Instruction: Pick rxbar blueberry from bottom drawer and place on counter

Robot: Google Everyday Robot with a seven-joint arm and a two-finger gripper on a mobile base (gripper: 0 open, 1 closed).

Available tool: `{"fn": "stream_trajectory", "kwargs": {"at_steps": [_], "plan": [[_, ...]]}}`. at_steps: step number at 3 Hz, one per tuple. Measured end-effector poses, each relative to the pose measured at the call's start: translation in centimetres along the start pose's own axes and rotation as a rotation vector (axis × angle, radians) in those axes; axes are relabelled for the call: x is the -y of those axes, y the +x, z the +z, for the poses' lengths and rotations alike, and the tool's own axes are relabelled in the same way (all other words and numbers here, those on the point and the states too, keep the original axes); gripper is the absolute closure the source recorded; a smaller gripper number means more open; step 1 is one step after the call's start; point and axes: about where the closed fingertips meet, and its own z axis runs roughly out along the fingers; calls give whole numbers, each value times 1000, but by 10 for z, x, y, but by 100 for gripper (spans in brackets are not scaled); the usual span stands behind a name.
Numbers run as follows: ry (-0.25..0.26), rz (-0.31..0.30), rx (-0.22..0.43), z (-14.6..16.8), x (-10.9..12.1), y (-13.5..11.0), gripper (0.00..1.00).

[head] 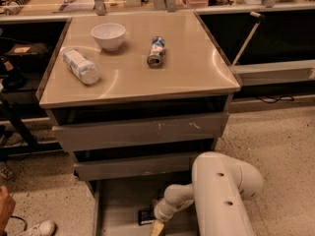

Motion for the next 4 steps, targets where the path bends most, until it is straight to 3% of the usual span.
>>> {"fn": "stream_trajectory", "kwargs": {"at_steps": [1, 4], "plan": [[0, 0, 0, 0, 0, 0, 19], [0, 0, 0, 0, 0, 0, 89]]}}
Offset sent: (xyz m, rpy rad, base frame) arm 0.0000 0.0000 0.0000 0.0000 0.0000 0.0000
